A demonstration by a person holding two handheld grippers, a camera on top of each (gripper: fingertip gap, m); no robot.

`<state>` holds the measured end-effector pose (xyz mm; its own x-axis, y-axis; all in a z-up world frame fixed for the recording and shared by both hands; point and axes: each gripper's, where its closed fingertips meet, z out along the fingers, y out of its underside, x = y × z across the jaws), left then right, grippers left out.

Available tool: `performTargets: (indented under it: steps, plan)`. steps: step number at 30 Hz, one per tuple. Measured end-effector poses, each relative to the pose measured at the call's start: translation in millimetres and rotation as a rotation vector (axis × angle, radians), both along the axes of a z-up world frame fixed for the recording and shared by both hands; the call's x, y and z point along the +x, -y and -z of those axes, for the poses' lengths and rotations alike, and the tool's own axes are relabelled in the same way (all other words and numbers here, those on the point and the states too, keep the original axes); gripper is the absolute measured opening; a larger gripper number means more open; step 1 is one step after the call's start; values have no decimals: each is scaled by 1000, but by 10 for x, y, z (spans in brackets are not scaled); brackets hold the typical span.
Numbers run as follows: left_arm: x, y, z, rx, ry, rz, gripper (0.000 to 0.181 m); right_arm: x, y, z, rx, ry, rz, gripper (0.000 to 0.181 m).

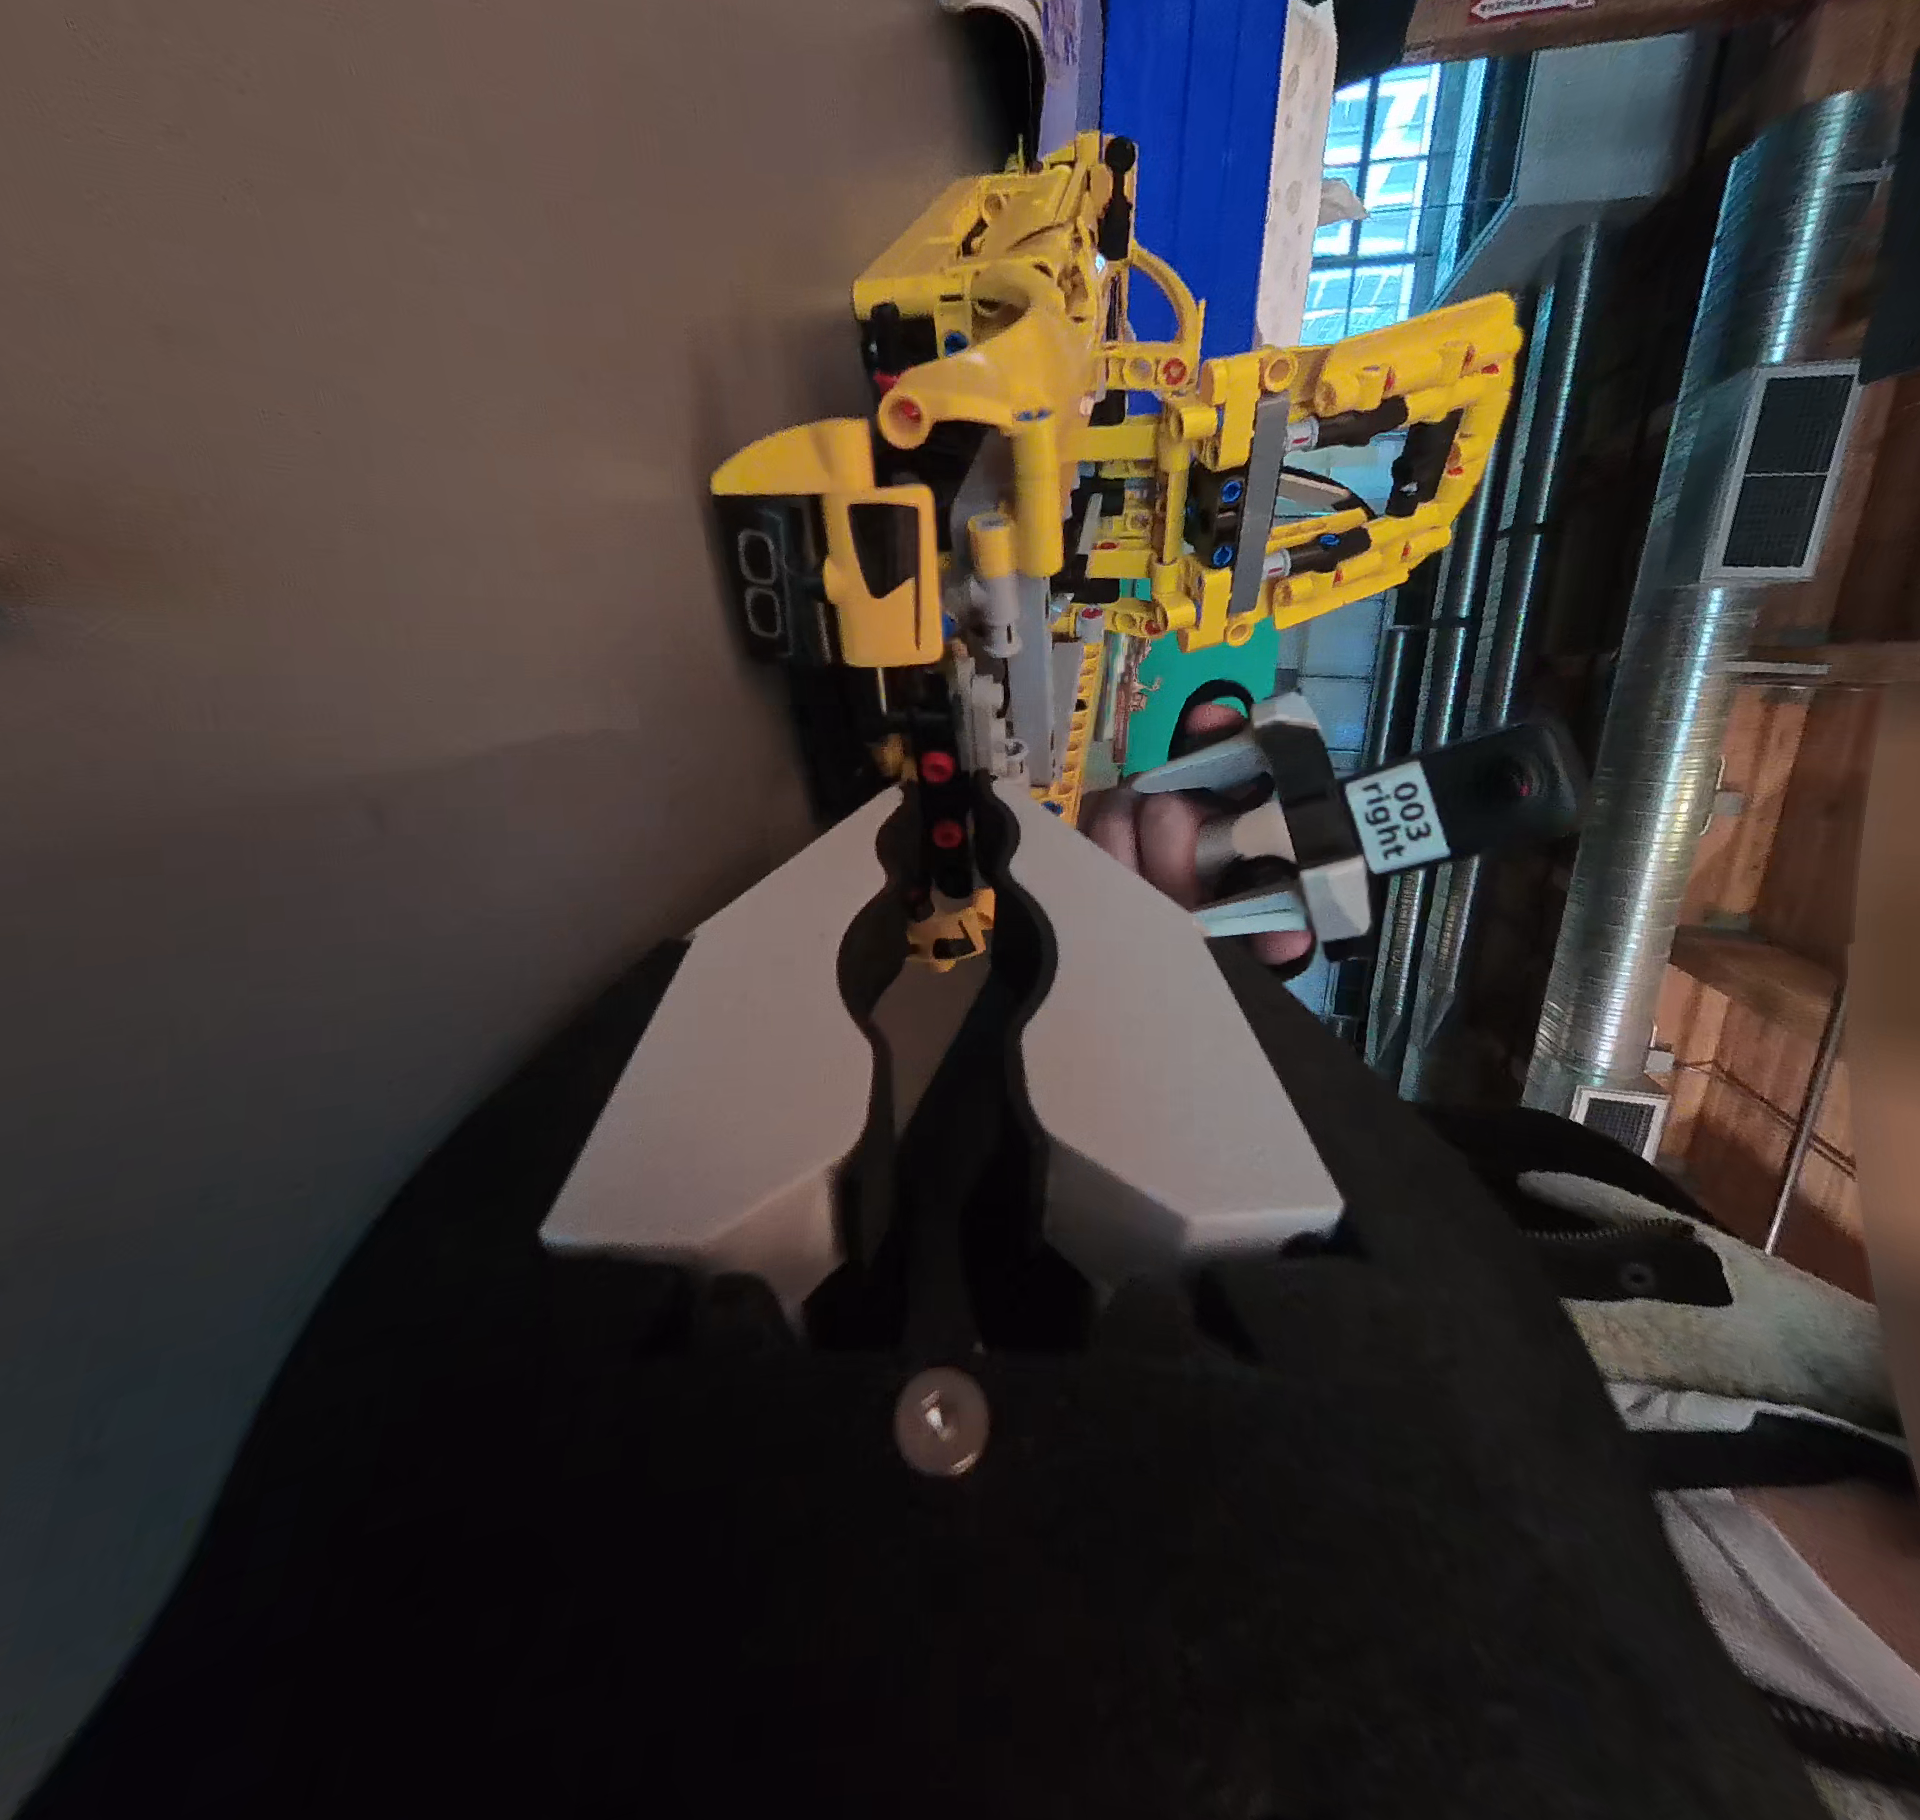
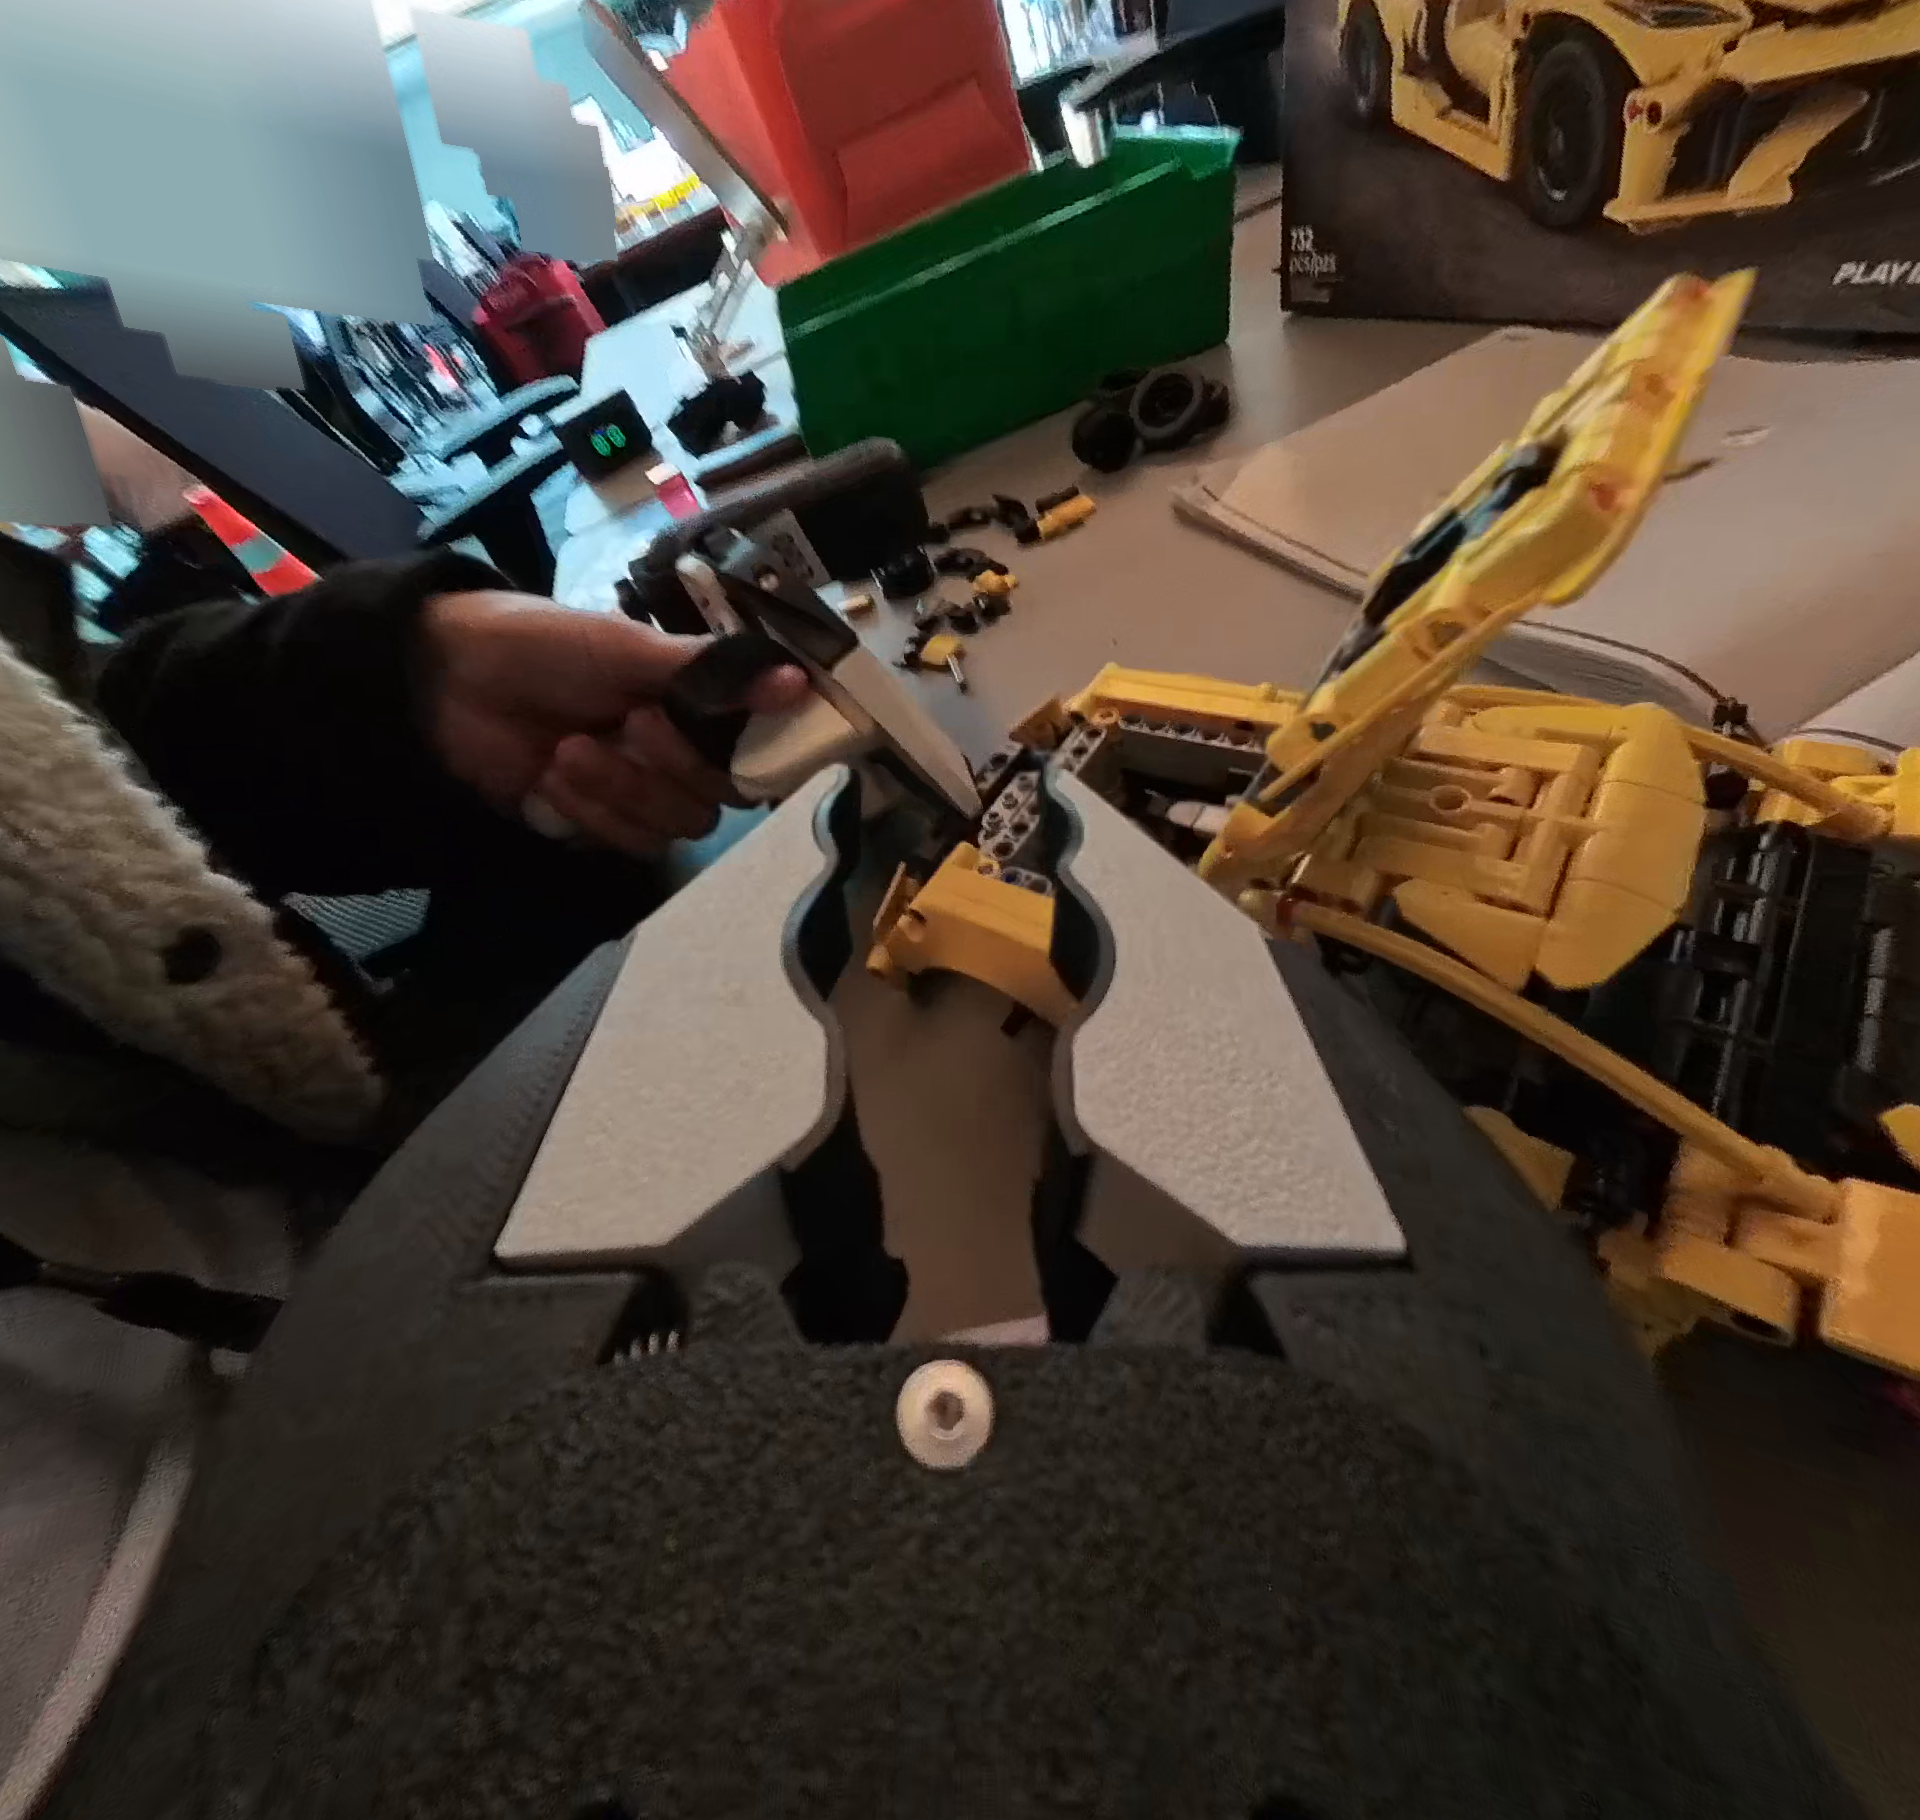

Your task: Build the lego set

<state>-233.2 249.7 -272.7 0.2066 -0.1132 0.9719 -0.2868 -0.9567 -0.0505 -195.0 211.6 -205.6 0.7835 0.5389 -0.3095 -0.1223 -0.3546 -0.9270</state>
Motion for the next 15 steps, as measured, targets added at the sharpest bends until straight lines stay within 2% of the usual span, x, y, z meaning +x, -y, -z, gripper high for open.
performTargets:
  steps: [4,7,10,15]
  plan:
    - [0,-23,-17,-28,21,-14,9,-206,-36,222,-107,192,14,54]
    - [6,-21,-22,-28,28,-13,9,-278,-147,386,-162,373,89,63]
    - [18,-8,-17,-31,33,-2,9,-330,-246,525,-261,458,108,78]
    - [21,-8,-17,-48,40,2,8,-339,-331,613,-367,490,148,66]
